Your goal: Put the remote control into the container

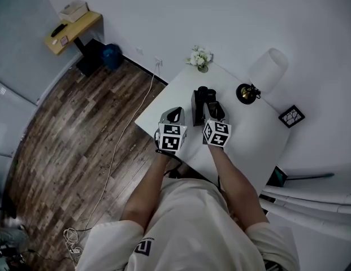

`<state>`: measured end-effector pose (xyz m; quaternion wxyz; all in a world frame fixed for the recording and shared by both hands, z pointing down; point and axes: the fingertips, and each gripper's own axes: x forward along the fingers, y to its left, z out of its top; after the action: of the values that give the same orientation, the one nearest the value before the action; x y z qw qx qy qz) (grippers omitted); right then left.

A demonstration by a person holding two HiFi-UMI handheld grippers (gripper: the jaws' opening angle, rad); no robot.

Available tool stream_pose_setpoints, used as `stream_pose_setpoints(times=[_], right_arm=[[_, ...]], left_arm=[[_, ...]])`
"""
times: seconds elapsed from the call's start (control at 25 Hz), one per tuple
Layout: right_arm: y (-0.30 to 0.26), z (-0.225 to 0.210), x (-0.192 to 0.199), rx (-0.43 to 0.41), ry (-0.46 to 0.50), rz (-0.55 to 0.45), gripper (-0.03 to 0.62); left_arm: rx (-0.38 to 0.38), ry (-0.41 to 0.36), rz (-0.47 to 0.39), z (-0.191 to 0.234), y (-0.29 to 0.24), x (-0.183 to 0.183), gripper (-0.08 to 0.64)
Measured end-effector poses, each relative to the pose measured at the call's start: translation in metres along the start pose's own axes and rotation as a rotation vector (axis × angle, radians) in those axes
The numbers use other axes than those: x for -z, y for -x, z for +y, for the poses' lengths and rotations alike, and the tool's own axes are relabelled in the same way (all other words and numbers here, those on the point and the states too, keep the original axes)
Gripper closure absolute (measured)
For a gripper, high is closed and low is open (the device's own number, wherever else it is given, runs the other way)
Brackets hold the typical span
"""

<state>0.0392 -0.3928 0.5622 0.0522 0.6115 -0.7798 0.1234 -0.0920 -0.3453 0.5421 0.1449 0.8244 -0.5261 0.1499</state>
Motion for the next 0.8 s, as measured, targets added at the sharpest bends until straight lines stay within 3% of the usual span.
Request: stream_pose_setpoints(times=[0.16, 0.24, 0.36, 0.6, 0.8], right_arm=[[-0.001, 0.011, 0.005, -0.057, 0.014, 0.042, 0.379], [0.000, 0.020, 0.006, -0.092, 0.021, 0.064, 0.259], [0.006, 0.024, 0.012, -0.109, 0.058, 0.093, 0.215], [0.032, 0.016, 0.020, -0.107, 0.071, 0.114, 0.215], [0.070, 0.005, 0.013, -0.137, 0.054, 0.091, 0.239]], left_arm=[[-0.001, 0.008, 0.002, -0.004, 0.006, 0.007, 0.555], [-0.013, 0.036, 0.006, 0.000, 0.012, 0.012, 0.555], [-0.034, 0.050, 0.004, 0.003, 0.021, 0.016, 0.555], [-0.059, 0.018, 0.001, -0.006, 0.036, 0.015, 0.555], [-0.047, 0.020, -0.009, -0.037, 0.041, 0.011, 0.555]])
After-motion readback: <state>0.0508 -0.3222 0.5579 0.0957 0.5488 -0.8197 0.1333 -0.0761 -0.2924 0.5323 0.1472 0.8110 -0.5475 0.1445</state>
